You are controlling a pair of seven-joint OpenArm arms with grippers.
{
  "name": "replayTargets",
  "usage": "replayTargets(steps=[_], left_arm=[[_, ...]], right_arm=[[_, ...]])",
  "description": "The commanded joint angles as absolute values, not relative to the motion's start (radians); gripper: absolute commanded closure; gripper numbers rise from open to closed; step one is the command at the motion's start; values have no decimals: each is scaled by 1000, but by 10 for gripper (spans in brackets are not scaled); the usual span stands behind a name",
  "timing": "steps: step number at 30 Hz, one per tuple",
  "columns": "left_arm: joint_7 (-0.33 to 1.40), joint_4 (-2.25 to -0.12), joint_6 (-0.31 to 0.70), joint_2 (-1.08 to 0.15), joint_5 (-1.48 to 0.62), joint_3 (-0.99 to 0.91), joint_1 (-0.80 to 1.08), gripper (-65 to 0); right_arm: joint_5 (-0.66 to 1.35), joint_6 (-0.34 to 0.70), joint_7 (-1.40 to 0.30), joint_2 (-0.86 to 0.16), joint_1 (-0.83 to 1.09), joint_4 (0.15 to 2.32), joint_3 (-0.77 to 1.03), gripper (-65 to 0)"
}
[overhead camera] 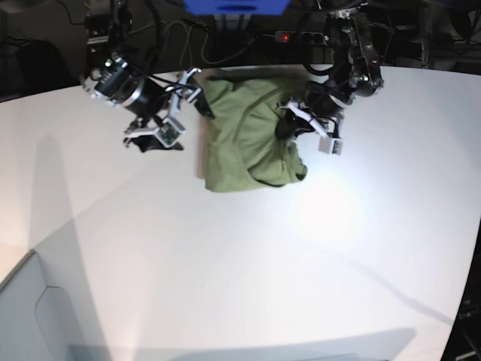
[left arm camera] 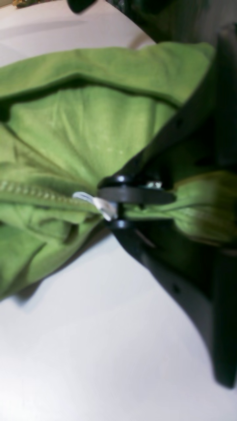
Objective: Fold the T-shirt properly
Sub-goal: 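Grasp the collar end of the folded shirt with both grippers, then fold the collar end over toward the hem with the left gripper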
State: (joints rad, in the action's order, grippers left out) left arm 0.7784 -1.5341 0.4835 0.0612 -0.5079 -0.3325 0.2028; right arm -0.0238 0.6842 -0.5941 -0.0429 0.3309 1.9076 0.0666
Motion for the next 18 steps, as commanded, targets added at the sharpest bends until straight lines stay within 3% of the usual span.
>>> replayTargets(steps=[1,7,13,18], left_arm=[[782,-1526,487,59,-501,-332,197,0],[789,-1391,487,-35,-452,-222,88,0],[782,-1300,496,-228,-390,206,-96,0],[777,-1271,498,-305,-341,584,-308,0]], right_arm=[[-2,698,-568,-28,321,1934,82,-489],[-2,698,-576,-24,306,1952,136,-489],[-2,698,-568,7,305,1952,232,-489],[-2,698,-576,31,294,1952,321,-489]])
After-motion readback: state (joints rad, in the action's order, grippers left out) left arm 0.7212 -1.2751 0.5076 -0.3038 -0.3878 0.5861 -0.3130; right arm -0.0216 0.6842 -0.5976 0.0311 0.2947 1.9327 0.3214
